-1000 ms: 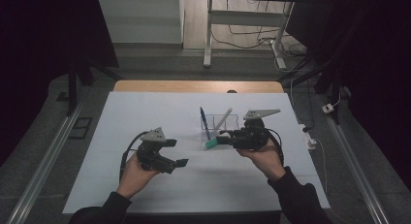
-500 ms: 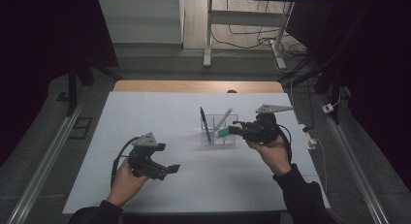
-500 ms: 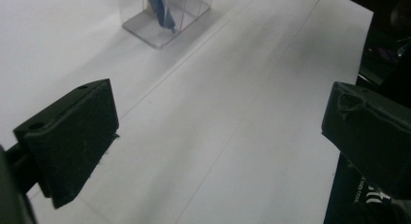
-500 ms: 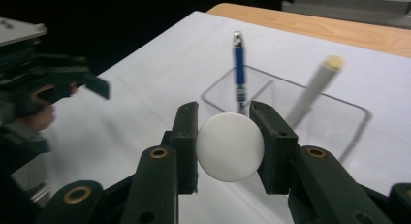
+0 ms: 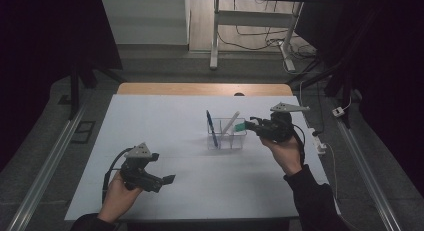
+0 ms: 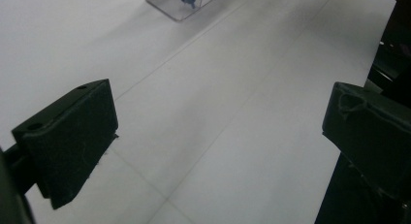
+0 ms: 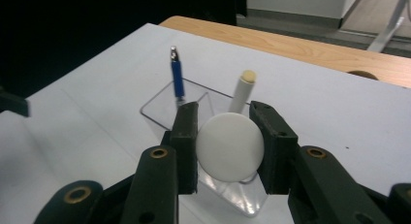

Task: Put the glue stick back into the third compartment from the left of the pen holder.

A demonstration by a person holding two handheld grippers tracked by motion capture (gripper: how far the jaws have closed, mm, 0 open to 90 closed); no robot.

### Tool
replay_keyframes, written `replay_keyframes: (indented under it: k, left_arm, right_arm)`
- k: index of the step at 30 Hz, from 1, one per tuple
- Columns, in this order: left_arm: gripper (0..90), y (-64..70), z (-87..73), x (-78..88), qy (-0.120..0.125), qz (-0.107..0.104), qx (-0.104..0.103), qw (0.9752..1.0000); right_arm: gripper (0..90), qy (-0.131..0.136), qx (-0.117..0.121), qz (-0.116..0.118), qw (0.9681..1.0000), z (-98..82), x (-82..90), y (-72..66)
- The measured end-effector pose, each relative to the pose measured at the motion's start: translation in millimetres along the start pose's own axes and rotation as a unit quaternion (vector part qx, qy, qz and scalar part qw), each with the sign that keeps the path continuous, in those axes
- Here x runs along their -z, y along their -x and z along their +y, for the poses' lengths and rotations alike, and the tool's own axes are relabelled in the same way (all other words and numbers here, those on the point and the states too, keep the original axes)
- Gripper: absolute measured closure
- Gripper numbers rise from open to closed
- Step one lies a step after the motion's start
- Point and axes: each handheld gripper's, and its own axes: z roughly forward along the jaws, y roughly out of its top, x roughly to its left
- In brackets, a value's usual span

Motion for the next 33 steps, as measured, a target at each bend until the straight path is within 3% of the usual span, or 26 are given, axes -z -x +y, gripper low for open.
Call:
replay_keyframes:
  k: [15,22,29,33]
  left_arm:
    - [0.0,0.2,-24.8,25.1,0.009,0.025,0.025,0.9994]
    - [0.0,0.6,-34.7,36.0,0.014,0.033,0.035,0.9988]
    - [0.0,0.3,-44.5,45.9,0.007,0.049,0.042,0.9979]
    - [0.0,0.3,-47.1,51.5,0.008,0.059,0.046,0.9972]
  right_arm:
    - [65.4,-0.028,0.022,-0.041,0.9985,-7.0,-23.1,2.7]
    - [65.2,-0.05,0.042,-0.055,0.9964,-12.2,-35.8,1.6]
    - [64.6,-0.048,0.035,-0.053,0.9968,-15.6,-40.4,3.7]
    - [59.2,-0.038,0.014,-0.038,0.9985,-17.4,-41.1,6.1]
